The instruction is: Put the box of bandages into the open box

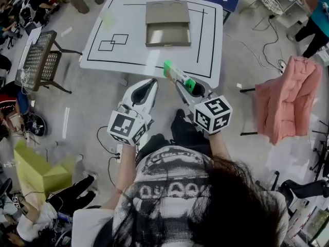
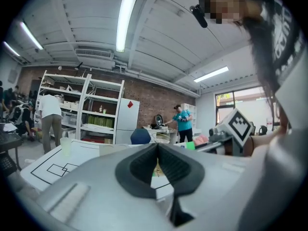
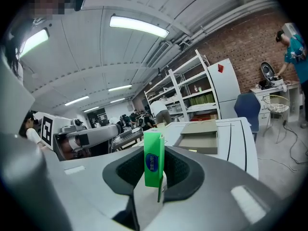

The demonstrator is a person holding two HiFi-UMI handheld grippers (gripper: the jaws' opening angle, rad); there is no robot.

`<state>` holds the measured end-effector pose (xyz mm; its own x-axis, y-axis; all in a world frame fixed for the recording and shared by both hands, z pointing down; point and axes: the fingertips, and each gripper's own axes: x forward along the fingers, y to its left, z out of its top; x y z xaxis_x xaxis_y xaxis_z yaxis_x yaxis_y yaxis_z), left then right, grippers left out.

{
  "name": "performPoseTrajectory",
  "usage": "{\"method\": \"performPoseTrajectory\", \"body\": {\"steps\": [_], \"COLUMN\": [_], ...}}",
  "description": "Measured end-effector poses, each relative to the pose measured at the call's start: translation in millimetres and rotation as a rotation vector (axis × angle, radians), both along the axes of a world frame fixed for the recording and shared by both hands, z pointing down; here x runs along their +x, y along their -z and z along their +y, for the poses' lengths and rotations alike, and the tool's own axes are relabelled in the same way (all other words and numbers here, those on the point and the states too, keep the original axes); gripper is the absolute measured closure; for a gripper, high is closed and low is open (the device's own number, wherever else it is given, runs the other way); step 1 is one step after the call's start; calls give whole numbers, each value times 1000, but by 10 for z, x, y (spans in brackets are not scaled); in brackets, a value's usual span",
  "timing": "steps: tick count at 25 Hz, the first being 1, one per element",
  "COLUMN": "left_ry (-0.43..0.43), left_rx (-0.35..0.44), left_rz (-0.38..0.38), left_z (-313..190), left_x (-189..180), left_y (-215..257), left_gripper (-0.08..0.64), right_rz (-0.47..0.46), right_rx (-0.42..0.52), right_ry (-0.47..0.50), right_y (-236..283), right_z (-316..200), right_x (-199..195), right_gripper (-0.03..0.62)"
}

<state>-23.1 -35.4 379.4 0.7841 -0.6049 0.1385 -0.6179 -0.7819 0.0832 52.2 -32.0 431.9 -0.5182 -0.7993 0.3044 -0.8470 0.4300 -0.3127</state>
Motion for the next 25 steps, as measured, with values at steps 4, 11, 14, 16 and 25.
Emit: {"method": "performPoseTrajectory", "body": {"steps": [4,11,14,16,25], "left_ry": [30,61,62,63,69], "left_rx": [-13,-9,-18,-22,-26], "left_rz": [-11,-25,-35,-39,-44], "left_z": [-249,-517,-564,-585,-666], "left_x": [222,560,639,685,657], "left_y": [-43,-29,-74,-88,-116], "left_gripper": [560,560,560,560,560], "right_rz": [-11,-21,-27,-32,-40], "right_rx": [-9,-20,-27,-34,-57], "right_ry": [32,90,102,107,117], "right_y": [-30,-62,-95,-125,-229], "right_z": [-258,-559,-629,-670,-772], "right_x": [214,478,532,557,498], "right_gripper": [502,502,502,502,503]}}
